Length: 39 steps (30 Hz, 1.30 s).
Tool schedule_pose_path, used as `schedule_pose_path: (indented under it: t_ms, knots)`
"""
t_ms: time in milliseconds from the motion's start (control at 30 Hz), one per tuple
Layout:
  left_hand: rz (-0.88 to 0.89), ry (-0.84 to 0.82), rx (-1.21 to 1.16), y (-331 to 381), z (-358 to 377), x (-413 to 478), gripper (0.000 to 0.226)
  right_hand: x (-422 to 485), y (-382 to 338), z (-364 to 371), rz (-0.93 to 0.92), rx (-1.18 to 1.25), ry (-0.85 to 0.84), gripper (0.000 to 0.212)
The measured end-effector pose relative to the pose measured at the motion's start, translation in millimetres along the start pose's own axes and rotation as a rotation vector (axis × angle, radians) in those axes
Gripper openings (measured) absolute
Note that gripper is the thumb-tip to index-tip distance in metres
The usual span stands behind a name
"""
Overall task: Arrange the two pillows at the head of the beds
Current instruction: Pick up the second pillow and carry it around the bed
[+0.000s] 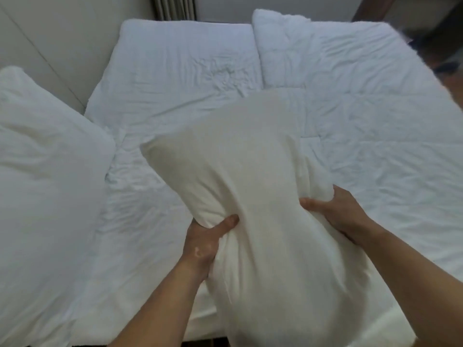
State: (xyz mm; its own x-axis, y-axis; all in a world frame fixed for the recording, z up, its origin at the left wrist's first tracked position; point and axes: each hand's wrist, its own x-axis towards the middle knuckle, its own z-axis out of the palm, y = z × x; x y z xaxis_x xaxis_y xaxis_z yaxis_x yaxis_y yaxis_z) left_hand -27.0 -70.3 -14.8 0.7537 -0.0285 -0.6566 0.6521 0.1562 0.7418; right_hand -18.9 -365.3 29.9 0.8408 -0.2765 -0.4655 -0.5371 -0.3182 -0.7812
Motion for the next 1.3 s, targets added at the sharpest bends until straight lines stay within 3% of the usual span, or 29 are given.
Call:
schedule_pose_path:
  t_ms: [200,367,567,800,933,1033,1100,1200,1300]
  knots:
    - [0.147,-0.301,0.355,88.5,62.5,-16.7,0.065,-90.2,14.9,-58.8,0.075,0.314,0.330,0.041]
    - [0.206,-0.575,0.548,101.6,143.3,-50.9,0.049,-173.3,57.1,-94.8,0.126,0.485,0.539,0.037]
    - [0.157,-0.831,0.749,49.6,240.9,-95.9,0.071,-259.8,139.6,-140.7,0.239,0.651,0.754,0.052]
    - [0.159,-1.060,0.878,-48.3,360.1,-151.4,0.076,-342.0,242.5,-217.5,0.270,0.790,0.929,0.055]
    - [0.150,-1.155,0.923,-101.0,424.6,-183.4,0.083,-376.4,295.9,-263.9,0.297,0.800,1.025,0.072]
    - [0.163,-1.223,0.942,-134.4,471.2,-206.3,0.086,-400.3,331.6,-288.6,0.369,0.818,1.094,0.101]
    - [0.163,-1.265,0.947,-143.8,491.3,-216.7,0.085,-406.7,345.4,-297.1,0.394,0.821,1.135,0.110]
    - [0.171,-1.316,0.993,-167.6,539.5,-236.7,0.081,-425.6,371.2,-324.9,0.419,0.859,1.219,0.106]
    - [0.134,-1.374,1.021,-186.3,584.0,-246.4,0.080,-435.4,385.8,-357.6,0.412,0.880,1.280,0.080]
